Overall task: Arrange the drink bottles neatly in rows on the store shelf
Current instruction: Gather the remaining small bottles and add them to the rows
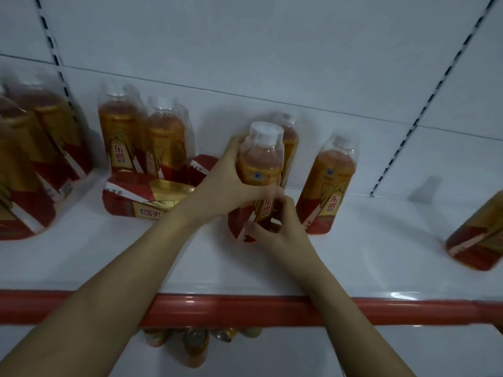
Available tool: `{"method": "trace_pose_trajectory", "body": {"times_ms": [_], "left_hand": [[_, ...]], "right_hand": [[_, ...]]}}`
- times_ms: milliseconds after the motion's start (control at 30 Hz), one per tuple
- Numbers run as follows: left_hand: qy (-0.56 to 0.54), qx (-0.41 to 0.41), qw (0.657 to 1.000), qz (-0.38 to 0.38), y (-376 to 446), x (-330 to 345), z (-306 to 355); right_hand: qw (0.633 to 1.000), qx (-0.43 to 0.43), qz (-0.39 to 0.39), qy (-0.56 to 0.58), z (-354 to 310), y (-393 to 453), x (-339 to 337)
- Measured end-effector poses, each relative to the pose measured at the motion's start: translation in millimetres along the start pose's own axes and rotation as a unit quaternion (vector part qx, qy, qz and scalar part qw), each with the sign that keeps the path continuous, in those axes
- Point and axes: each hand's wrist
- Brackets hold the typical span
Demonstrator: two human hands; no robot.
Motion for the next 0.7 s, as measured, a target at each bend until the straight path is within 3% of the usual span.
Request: {"method": "trace_pose_trajectory", "body": {"times_ms": [167,400,700], "left_hand": [[0.023,0.025,0.998,0.048,-6.4,12.0,14.4],[0.102,-0.004,0.985,0.141,-29.0,37.1,19.7],[0.175,0.034,0.968,0.176,-73.9,45.1,72.2]], "right_hand": [[0.998,-0.005,-0.017,-0.058,1.2,5.8,0.6],[0.998,-0.046,-0.025,0.022,-2.6,-1.3,-5.4],[0.988,-0.109,-0.034,0.102,-22.1,-21.3,-7.6]]}}
Point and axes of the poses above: each hand's wrist, its own y-axis towards the middle knuckle, its own x-axis out of the palm, z = x × y, and after that the axes turned 10 degrees about -x, right-handed
